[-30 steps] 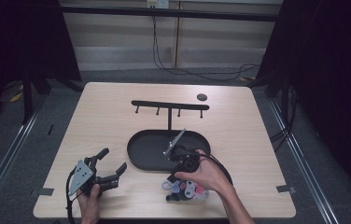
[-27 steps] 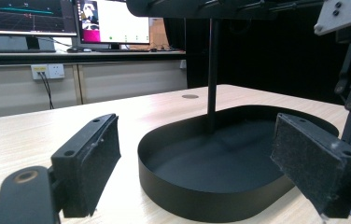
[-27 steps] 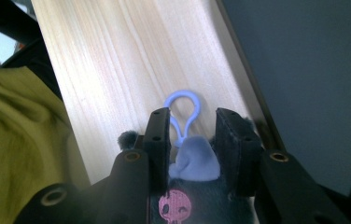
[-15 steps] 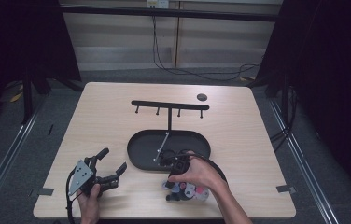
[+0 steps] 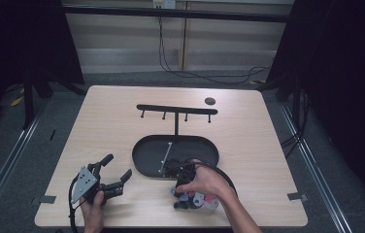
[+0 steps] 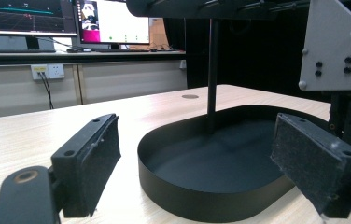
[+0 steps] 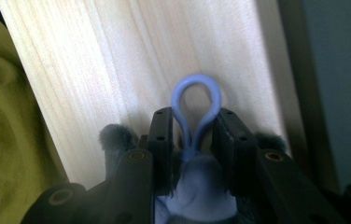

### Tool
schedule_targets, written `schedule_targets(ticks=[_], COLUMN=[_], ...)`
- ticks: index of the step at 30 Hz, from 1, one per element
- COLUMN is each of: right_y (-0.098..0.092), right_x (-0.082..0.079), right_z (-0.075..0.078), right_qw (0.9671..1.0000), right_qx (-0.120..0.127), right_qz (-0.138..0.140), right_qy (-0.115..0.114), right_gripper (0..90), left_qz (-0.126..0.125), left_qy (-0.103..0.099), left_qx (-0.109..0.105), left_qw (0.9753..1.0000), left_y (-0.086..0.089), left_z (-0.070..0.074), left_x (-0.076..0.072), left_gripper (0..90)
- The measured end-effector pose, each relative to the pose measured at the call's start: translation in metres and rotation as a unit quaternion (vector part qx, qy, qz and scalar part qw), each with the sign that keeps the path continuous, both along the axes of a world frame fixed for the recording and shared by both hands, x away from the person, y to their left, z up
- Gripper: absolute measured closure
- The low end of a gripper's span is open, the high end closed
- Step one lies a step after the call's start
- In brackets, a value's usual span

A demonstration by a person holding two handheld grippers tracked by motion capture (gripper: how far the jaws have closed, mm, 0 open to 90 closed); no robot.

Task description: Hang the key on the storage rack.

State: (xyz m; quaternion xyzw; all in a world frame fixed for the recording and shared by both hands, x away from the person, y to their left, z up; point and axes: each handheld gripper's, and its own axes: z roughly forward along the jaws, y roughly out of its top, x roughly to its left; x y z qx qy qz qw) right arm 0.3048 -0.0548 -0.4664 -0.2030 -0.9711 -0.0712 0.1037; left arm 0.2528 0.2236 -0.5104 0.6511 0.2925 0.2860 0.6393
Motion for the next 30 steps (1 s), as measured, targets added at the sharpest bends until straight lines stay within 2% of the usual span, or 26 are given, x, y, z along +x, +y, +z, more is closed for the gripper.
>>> schedule_targets(ticks=[3, 5, 8, 13, 18, 22, 30], right_y=[0.0, 0.001, 0.004, 0.005, 0.012, 0.013, 0.009], right_x=[-0.001, -0.002, -0.005, -0.004, -0.009, -0.01, -0.006], right_z=[0.0, -0.001, 0.0, 0.0, 0.001, 0.0, 0.0], right_qw=[1.0, 1.0, 0.9997, 0.9997, 0.9992, 0.999, 0.9996], right_qx=[-0.003, -0.004, -0.018, -0.022, -0.034, -0.036, -0.026], right_qz=[0.0, 0.004, 0.0, -0.002, 0.008, 0.012, 0.006], right_qy=[-0.003, -0.006, -0.014, -0.009, -0.021, -0.024, -0.012], right_gripper=[73.2, 80.5, 81.4, 82.6, 80.6, 84.8, 85.2], left_qz=[0.0, 0.0, 0.0, 0.0, 0.0, -0.001, -0.001], left_qy=[0.0, 0.0, 0.0, 0.0, 0.001, 0.001, 0.001], left_qx=[0.0, 0.0, 0.0, 0.0, -0.001, -0.002, -0.002], left_qw=[1.0, 1.0, 1.0, 1.0, 1.0, 1.0, 1.0], left_y=[0.0, 0.0, 0.0, 0.0, 0.0, 0.0, 0.0], left_z=[0.0, 0.0, 0.0, 0.0, 0.0, 0.0, 0.0], left_x=[0.0, 0.0, 0.0, 0.0, 0.0, 0.0, 0.0], left_gripper=[15.3, 15.3, 15.3, 15.3, 15.3, 15.3, 15.3])
